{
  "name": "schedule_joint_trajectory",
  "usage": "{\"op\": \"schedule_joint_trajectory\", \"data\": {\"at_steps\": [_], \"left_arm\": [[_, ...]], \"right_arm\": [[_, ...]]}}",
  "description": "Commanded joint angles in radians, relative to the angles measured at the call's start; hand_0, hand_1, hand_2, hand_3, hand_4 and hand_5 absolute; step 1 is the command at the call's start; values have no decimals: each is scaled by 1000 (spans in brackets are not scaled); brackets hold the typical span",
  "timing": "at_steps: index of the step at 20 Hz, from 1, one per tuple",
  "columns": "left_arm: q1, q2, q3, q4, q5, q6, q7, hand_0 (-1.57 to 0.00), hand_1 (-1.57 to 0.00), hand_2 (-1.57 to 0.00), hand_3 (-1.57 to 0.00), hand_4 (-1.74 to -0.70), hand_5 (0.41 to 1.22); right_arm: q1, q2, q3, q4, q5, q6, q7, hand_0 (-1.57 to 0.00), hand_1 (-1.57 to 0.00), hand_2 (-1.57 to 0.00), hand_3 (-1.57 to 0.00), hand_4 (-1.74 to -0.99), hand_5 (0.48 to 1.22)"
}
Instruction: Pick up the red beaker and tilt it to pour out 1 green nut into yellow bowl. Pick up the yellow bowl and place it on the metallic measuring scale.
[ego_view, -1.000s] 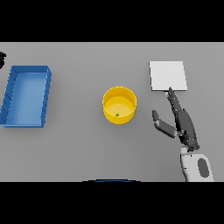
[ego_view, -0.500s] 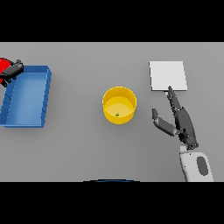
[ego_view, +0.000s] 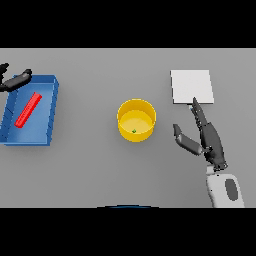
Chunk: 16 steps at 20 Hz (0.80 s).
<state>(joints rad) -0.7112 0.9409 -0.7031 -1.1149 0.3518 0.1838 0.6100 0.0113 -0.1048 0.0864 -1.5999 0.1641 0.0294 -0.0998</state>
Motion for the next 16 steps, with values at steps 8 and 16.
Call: {"op": "schedule_joint_trajectory", "data": {"at_steps": [8, 16], "left_arm": [[-3, -28, 1, 17, -35, 75, -53, -27, -22, -20, -12, -718, 675], [22, -26, 2, -17, -29, 106, -75, -4, -3, -3, -1, -740, 709]], "right_arm": [[-45, -45, 40, -30, 122, -33, 92, 1, 1, 1, 1, -1222, 662], [-274, -201, 190, 58, 257, 178, 55, -3, 1, 1, 1, -1255, 648]]}}
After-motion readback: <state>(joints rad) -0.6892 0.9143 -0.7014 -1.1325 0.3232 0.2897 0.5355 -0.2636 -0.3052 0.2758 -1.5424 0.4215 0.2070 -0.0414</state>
